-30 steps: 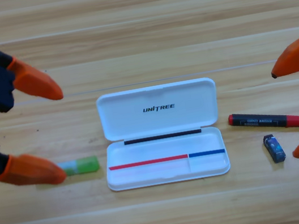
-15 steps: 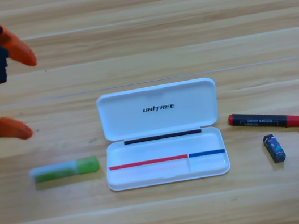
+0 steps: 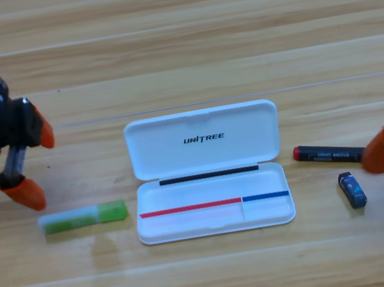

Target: Clean up eraser and pencils

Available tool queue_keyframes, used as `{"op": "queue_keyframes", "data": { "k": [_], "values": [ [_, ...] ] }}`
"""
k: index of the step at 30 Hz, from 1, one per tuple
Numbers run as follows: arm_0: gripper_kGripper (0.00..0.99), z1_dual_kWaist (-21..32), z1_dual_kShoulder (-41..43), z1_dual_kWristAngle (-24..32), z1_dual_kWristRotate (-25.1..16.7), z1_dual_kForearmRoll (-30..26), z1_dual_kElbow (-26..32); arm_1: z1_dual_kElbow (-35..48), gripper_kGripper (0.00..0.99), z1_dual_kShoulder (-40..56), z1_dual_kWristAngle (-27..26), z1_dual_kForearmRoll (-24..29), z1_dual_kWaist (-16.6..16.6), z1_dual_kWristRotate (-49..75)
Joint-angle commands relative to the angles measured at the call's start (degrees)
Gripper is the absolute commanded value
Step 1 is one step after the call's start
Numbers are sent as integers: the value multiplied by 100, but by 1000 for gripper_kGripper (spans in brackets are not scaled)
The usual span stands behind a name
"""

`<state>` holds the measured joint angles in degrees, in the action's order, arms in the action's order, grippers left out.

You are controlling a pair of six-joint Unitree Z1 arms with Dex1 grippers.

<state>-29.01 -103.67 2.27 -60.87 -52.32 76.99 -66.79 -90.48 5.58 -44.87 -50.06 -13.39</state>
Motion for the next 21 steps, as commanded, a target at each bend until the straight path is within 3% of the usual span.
{"op": "queue_keyframes", "data": {
  "k": [1, 5, 14, 18, 21],
  "values": [
    [936, 132, -356, 195, 49, 55, -79, -220, 966, -1358, -523, -66, 497, -551],
    [933, 132, -382, 265, 102, 55, -158, -475, 979, -1877, -198, -48, 506, -867],
    [986, 132, -444, 485, 137, 116, -378, -554, 813, -2545, -224, 57, 585, -1245],
    [986, 132, -426, 485, 119, 362, -624, -572, 801, -2694, -303, 110, 594, -1403],
    [988, 132, -408, 397, 199, 714, -879, -589, 640, -2826, -418, 145, 594, -1438]
  ]
}}
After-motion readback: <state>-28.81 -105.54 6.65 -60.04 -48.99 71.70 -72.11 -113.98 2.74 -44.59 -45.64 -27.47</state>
